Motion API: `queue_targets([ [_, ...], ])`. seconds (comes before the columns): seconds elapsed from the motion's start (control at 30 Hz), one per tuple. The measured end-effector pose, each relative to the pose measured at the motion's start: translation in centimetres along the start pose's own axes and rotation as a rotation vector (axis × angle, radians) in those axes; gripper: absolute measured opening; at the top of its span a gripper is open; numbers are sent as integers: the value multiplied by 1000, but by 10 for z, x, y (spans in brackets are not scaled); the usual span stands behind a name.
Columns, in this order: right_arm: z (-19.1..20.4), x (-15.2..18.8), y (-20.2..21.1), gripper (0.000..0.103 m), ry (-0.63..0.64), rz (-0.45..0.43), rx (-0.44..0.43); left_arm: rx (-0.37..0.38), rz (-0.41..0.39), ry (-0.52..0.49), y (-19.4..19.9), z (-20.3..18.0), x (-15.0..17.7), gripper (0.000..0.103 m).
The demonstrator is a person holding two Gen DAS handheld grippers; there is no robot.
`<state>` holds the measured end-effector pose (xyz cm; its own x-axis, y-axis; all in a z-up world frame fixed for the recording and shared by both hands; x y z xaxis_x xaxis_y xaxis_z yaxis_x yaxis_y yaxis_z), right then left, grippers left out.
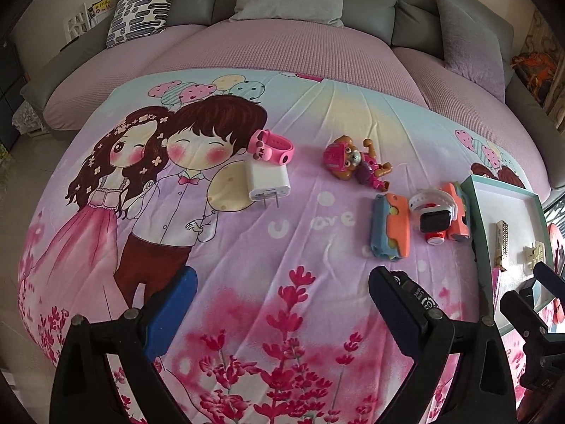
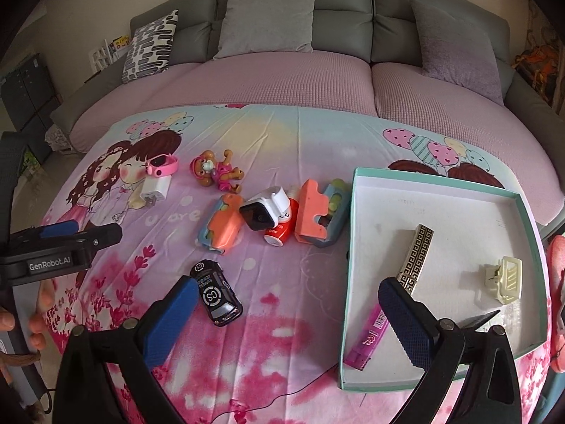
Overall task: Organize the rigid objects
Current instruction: 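Grasp the white plug charger with the left tool while the right tool grasps the black toy car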
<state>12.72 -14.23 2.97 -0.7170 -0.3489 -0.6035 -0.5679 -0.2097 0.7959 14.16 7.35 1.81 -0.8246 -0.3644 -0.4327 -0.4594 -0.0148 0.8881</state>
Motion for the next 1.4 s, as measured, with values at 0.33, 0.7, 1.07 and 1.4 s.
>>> queue_targets([
  [0.33, 44, 0, -41, 103, 67, 68, -41, 5, 34, 47, -25, 34, -6, 98],
  [0.7, 56, 7, -75, 103, 81, 133, -45, 3, 74, 61, -48, 48, -1, 98],
  [1.07, 51, 18, -97, 103, 66, 182, -30, 1, 82, 54, -63, 42, -8, 98],
  [1.4, 42, 16, -99, 103, 46, 164, -10, 13, 28, 13, -73, 17, -38, 98],
])
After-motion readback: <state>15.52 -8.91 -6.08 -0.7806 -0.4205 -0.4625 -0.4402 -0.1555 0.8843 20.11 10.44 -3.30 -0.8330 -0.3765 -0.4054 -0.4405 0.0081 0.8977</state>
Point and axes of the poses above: each gripper's, at about its wrist camera, not at the fingertips, and y roughly against the way its jaws point, z to its left, x to its underside, the point moved 3 cm from there along -y, roughly the way its jaws point, and after that the axes turned 14 degrees about y, right-handed, at the moved point
